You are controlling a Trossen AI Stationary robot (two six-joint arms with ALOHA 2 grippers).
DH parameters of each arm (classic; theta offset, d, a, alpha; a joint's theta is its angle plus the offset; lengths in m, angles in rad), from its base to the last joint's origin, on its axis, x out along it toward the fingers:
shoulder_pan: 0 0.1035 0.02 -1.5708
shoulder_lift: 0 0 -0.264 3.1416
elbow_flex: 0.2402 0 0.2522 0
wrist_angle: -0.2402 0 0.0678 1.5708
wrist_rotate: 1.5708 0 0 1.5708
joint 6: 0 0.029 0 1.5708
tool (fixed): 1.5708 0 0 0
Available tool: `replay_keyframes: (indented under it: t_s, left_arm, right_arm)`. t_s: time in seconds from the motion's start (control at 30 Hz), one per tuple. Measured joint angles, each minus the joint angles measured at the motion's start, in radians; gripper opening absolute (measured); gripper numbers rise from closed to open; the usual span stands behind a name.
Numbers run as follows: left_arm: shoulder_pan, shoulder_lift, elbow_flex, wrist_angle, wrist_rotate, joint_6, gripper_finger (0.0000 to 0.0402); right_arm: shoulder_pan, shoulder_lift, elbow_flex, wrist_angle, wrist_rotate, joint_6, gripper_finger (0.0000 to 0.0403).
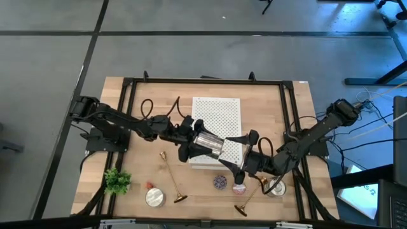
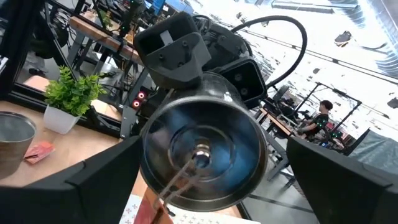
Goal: Pick & Place candle stick holders
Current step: Put the top silver scented candle on the shelf
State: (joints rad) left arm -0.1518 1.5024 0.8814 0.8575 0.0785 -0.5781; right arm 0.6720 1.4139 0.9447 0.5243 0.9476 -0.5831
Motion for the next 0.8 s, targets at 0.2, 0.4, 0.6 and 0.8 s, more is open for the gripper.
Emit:
replay_keyframes:
  t_s: [0.2, 0.4, 0.6, 0.8]
  left_arm:
    - [0.018, 0.0, 0.0, 0.0, 0.004, 0.0, 0.0351]
    - [0.029, 0.0, 0.0, 0.0, 0.012, -0.001, 0.0351]
    - [0.017, 0.0, 0.0, 0.002, 0.008, 0.005, 0.0351]
    - [0.009, 0.0, 0.0, 0.008, -0.008, 0.015, 0.0351]
  right_arm:
    - [-0.005, 0.0, 0.0, -0.014, -0.033, 0.022, 0.04]
    - [-0.018, 0.0, 0.0, -0.028, -0.087, 0.052, 0.04]
    - [-0.023, 0.0, 0.0, -0.044, -0.047, 0.052, 0.04]
    - [-0.022, 0.0, 0.0, -0.034, -0.035, 0.044, 0.04]
